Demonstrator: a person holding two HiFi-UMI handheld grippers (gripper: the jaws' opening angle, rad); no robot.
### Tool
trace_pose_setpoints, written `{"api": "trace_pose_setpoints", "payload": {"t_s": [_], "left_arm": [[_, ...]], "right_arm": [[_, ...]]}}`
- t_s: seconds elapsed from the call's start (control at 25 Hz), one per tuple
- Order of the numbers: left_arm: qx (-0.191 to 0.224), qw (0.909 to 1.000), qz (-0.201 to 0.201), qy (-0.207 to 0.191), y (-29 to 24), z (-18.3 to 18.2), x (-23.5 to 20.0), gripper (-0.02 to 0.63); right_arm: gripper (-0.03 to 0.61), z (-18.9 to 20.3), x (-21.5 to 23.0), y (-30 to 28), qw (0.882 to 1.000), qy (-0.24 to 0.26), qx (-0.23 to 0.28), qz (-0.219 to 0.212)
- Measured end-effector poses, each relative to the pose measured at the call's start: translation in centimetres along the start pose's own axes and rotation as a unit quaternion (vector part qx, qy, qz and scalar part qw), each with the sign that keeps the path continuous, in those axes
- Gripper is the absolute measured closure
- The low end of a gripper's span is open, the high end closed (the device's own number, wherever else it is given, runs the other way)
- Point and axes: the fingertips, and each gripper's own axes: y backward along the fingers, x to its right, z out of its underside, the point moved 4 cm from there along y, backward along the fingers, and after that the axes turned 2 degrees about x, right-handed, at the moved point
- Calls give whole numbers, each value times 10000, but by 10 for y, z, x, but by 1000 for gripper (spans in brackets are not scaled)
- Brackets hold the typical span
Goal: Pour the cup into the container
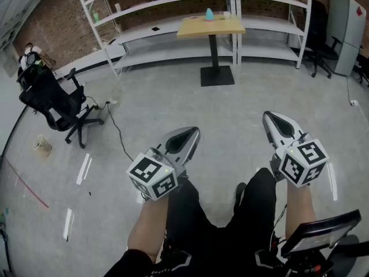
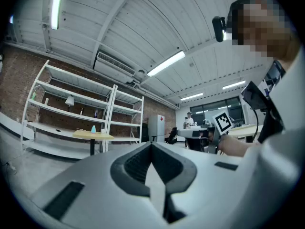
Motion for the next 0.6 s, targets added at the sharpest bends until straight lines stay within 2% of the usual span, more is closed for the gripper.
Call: {"api": "trace_pose_setpoints", "payload": {"t_s": [0.6], "left_arm": [[-85,10000,3,30,-3,4,-3,612]], "right_arm": [[578,-4,2,-4,10000,-24,-15,-21]]}}
